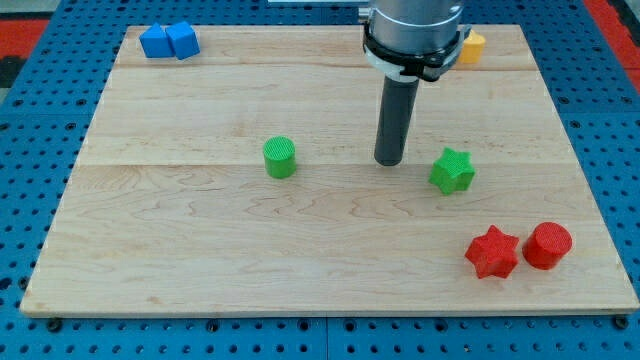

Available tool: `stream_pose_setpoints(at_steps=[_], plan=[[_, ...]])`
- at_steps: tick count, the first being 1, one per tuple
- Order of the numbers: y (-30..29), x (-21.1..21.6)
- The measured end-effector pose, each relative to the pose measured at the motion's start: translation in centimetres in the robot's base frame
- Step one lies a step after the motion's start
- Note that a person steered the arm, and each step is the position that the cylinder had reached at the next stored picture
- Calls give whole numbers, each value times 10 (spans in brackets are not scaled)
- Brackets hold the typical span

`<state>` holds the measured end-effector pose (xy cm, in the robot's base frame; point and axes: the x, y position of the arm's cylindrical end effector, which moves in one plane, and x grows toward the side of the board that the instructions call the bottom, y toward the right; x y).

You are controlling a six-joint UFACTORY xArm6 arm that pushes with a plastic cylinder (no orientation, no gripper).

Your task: Push the green star to the top of the red circle

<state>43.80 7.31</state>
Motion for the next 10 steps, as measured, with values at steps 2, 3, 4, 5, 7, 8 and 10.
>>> stream_pose_setpoints(at_steps=[2,3,4,5,7,8,10], plan=[[104,25],[119,24],[111,17],[127,36],[132,19],[156,16],[157,50]])
